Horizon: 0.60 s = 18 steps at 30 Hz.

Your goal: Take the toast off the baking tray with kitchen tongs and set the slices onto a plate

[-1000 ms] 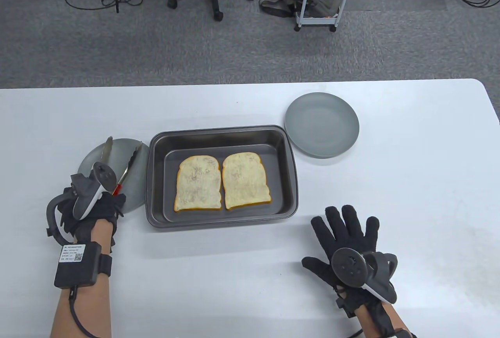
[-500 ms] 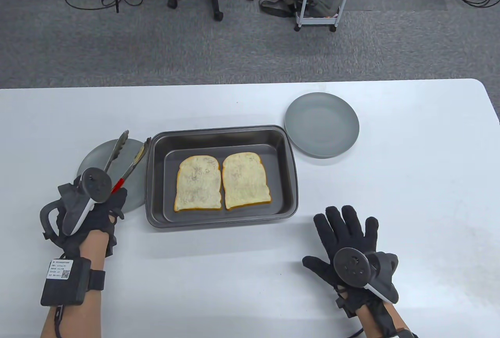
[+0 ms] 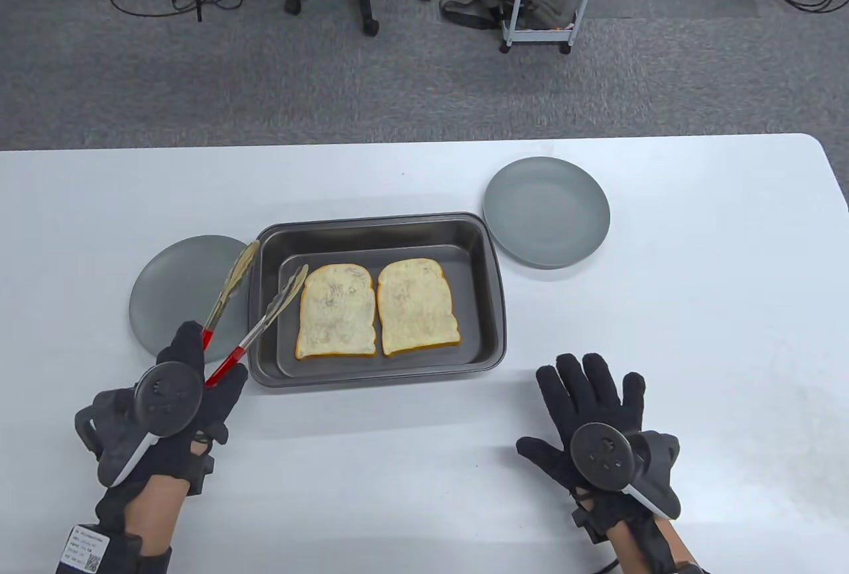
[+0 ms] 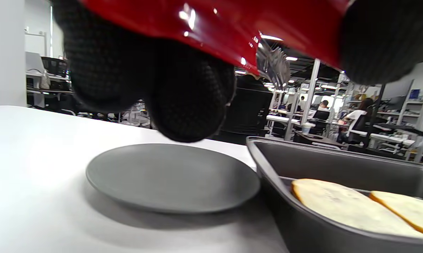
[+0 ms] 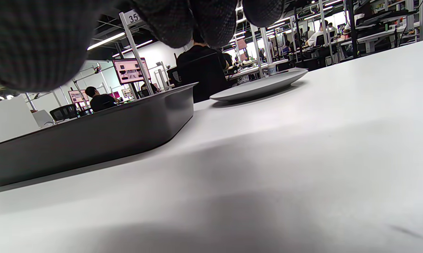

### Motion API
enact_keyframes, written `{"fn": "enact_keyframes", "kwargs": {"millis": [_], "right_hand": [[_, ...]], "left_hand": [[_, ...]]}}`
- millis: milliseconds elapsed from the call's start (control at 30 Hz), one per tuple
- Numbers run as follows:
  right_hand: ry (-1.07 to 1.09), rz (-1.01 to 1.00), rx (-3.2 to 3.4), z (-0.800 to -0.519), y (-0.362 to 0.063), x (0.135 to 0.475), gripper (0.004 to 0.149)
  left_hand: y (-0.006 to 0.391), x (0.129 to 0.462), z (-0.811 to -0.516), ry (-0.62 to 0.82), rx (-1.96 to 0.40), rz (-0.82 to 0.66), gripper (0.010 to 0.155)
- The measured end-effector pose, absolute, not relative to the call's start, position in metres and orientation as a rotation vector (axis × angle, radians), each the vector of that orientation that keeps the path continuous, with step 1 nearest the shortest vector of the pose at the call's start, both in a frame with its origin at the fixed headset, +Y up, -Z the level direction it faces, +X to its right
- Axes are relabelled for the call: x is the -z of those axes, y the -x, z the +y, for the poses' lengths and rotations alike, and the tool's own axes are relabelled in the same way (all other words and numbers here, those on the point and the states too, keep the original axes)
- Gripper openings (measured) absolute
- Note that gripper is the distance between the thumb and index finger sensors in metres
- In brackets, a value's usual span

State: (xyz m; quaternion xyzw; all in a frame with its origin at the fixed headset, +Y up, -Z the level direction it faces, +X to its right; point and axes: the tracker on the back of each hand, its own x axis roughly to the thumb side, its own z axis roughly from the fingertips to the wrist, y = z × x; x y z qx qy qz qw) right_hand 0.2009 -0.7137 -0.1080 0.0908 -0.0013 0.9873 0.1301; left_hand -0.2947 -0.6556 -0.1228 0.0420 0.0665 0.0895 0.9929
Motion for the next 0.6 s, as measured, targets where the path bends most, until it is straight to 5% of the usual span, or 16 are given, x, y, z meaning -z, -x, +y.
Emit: {"fn": "enact_keyframes", "kwargs": {"millis": [600], "right_hand": [[-0.265, 0.002, -2.875, -0.714, -0.199, 0.106, 0.092]], "left_hand": [[0.264, 0.077, -0.682, -0.21, -0.146, 0.082, 0.101]]}}
